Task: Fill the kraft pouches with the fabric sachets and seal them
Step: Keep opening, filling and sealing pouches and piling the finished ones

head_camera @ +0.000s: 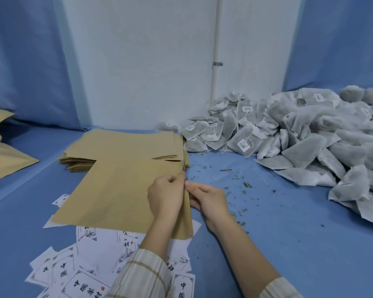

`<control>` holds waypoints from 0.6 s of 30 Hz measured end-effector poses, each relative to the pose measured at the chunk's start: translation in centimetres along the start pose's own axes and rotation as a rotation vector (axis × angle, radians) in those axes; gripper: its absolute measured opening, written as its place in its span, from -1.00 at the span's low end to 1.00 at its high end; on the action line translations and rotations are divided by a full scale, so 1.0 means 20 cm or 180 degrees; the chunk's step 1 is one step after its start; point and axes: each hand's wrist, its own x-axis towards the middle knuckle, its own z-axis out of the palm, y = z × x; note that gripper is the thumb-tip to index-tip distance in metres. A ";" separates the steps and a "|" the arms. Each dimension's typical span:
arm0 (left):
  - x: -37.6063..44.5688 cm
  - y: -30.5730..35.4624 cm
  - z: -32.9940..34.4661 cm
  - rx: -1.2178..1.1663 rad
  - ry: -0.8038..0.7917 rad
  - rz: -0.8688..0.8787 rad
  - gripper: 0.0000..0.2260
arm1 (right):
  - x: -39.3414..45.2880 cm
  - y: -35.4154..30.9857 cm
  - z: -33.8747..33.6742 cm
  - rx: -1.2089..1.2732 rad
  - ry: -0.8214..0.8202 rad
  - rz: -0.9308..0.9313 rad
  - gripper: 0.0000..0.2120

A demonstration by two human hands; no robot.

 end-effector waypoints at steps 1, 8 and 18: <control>0.01 -0.01 0.00 -0.0044 -0.0007 -0.0018 -0.67 | 0.00 0.01 0.00 -0.0093 0.0023 -0.0056 -0.82; 0.05 -0.05 0.00 -0.0943 -0.0310 -0.0613 -0.65 | 0.01 0.02 0.02 -0.0400 0.0166 -0.0219 -0.87; 0.01 0.04 -0.03 0.0872 -0.0631 0.0985 -0.65 | 0.00 -0.05 0.03 -0.2379 0.0759 -0.0634 -0.69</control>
